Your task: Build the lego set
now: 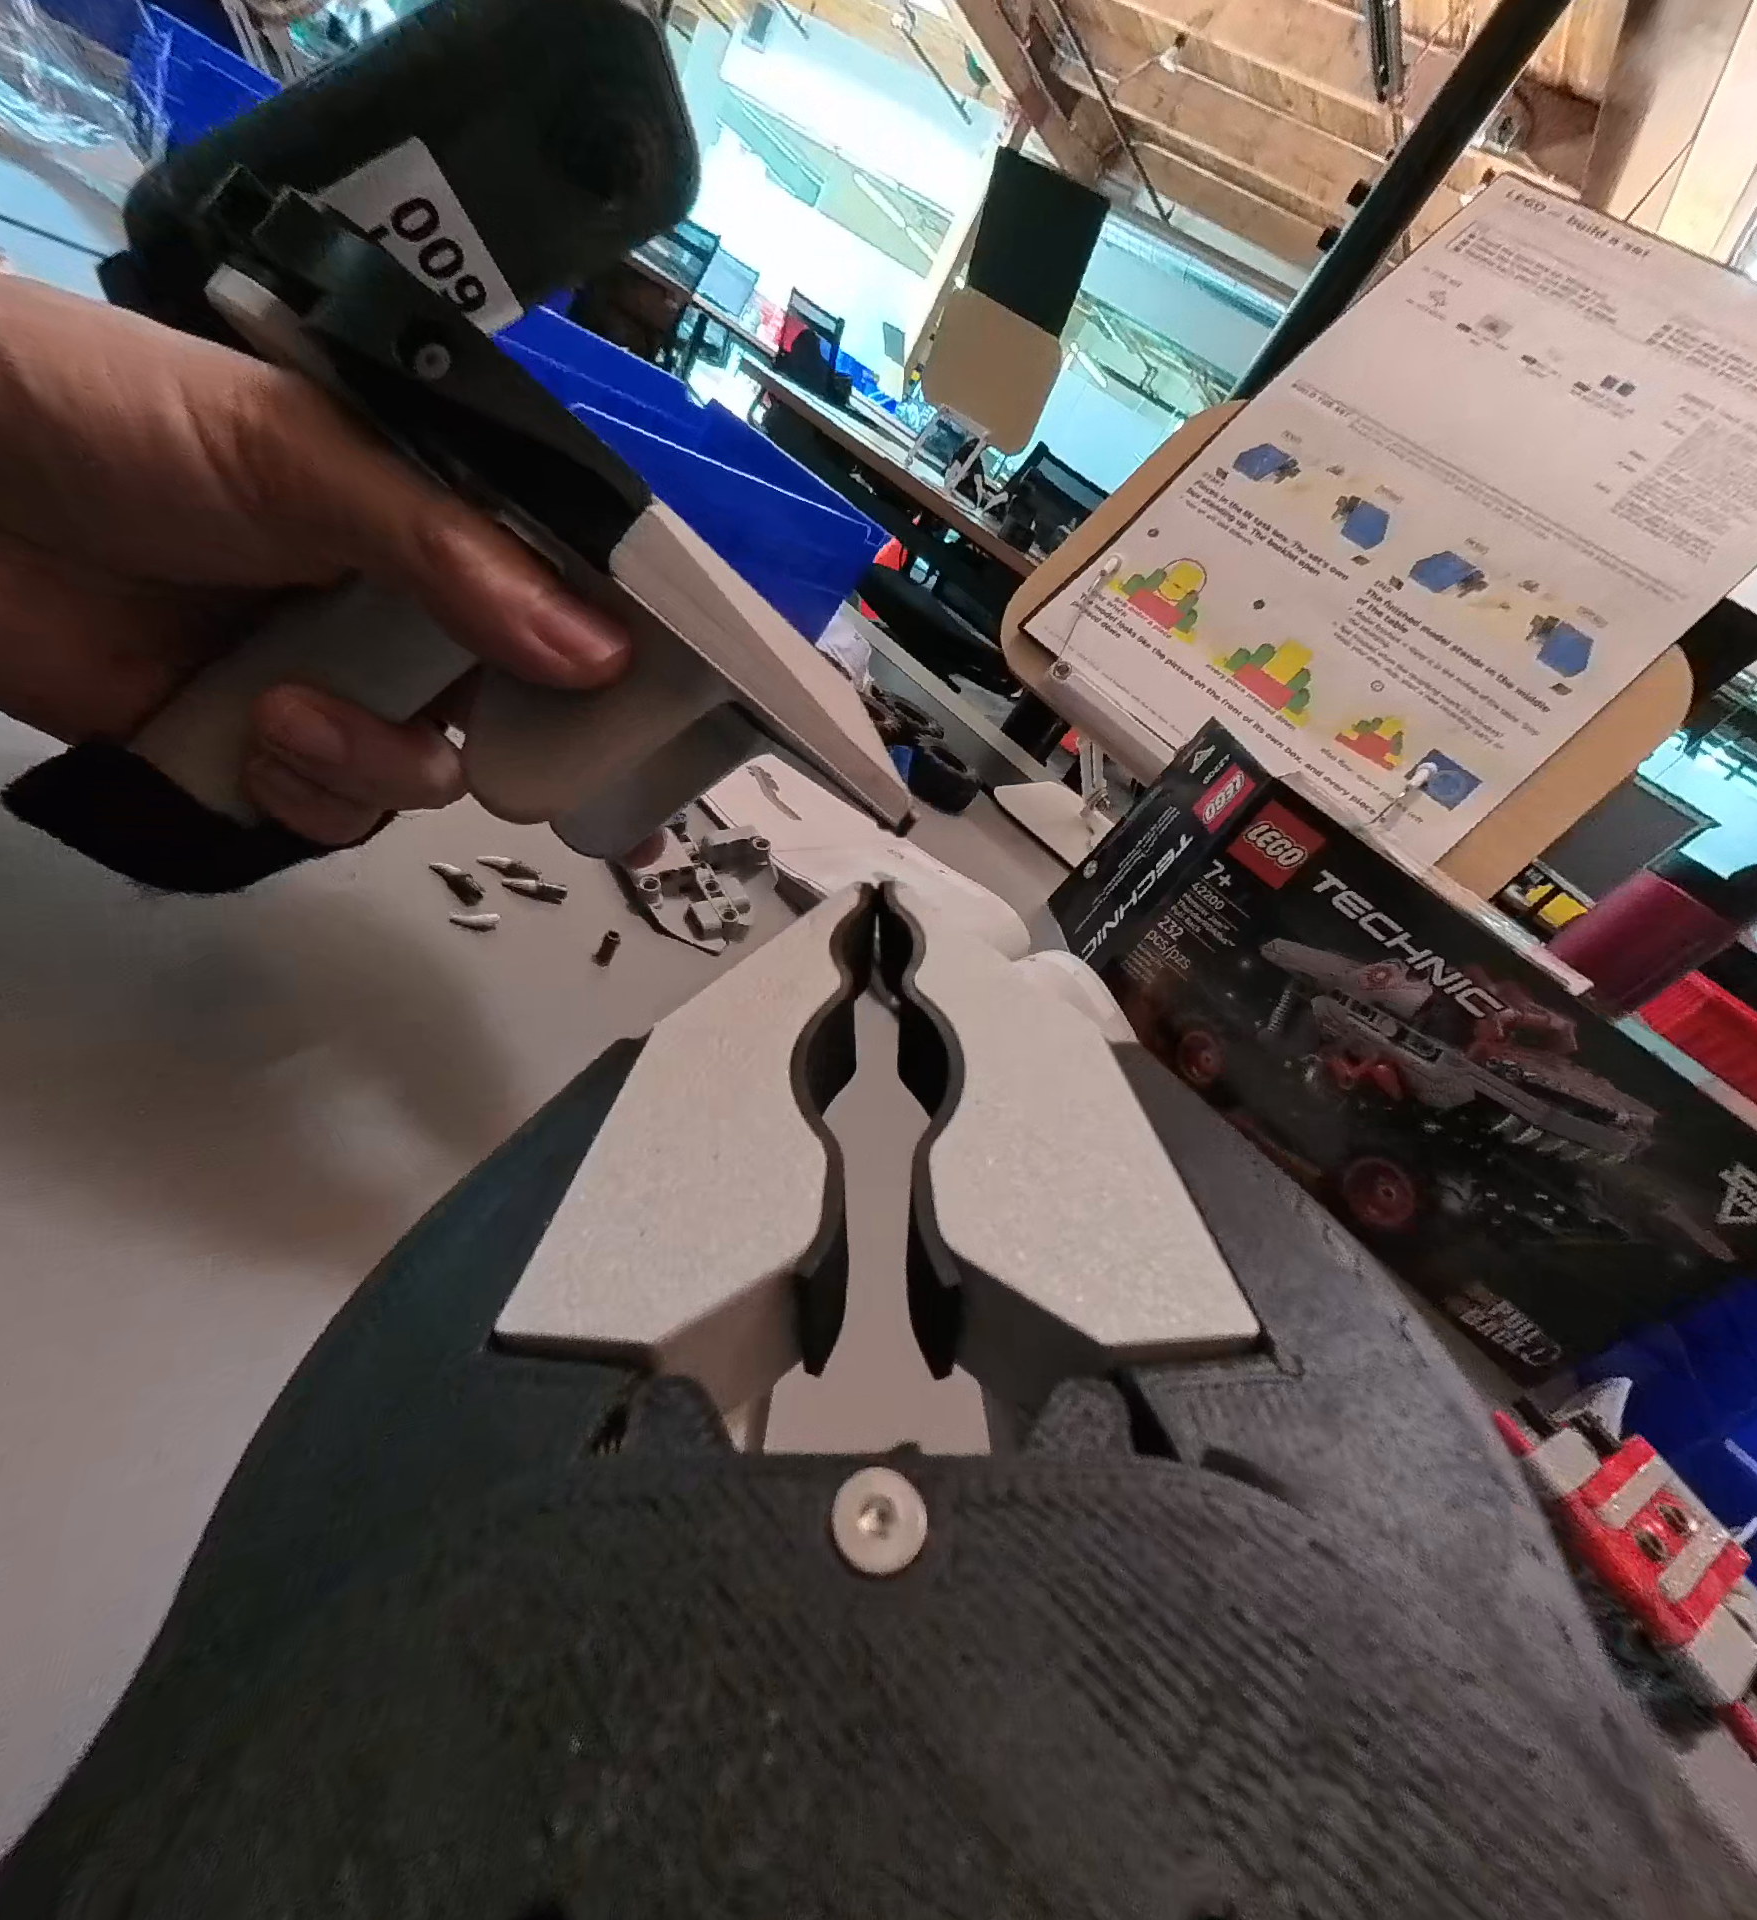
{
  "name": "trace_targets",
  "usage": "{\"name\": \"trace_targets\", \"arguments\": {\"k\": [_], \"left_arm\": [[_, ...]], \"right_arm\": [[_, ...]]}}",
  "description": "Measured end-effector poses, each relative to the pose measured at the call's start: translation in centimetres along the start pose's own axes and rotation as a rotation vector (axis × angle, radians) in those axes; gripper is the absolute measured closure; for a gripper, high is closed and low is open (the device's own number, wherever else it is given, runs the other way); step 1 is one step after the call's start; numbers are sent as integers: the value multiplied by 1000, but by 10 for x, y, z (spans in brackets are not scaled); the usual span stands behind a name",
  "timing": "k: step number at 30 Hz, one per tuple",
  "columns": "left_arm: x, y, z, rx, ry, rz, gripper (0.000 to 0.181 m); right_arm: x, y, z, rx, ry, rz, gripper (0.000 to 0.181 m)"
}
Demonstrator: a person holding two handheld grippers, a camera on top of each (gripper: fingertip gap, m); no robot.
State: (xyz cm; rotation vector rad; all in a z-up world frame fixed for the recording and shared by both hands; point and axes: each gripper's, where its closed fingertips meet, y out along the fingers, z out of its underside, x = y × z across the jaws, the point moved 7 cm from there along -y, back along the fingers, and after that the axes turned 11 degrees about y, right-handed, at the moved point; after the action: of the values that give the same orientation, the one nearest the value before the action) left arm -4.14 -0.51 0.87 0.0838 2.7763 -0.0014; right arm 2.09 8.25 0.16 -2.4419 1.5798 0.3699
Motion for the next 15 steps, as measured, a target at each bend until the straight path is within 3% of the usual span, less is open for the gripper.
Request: {"name": "trace_targets", "arguments": {"k": [5,15], "left_arm": [[-5,1,7,-7,-42,24,179],[-2,-3,21,96,-102,89,179]], "right_arm": [[3,3,-2,-28,12,2,168],[10,-1,8,-19,-144,-61,174]]}}
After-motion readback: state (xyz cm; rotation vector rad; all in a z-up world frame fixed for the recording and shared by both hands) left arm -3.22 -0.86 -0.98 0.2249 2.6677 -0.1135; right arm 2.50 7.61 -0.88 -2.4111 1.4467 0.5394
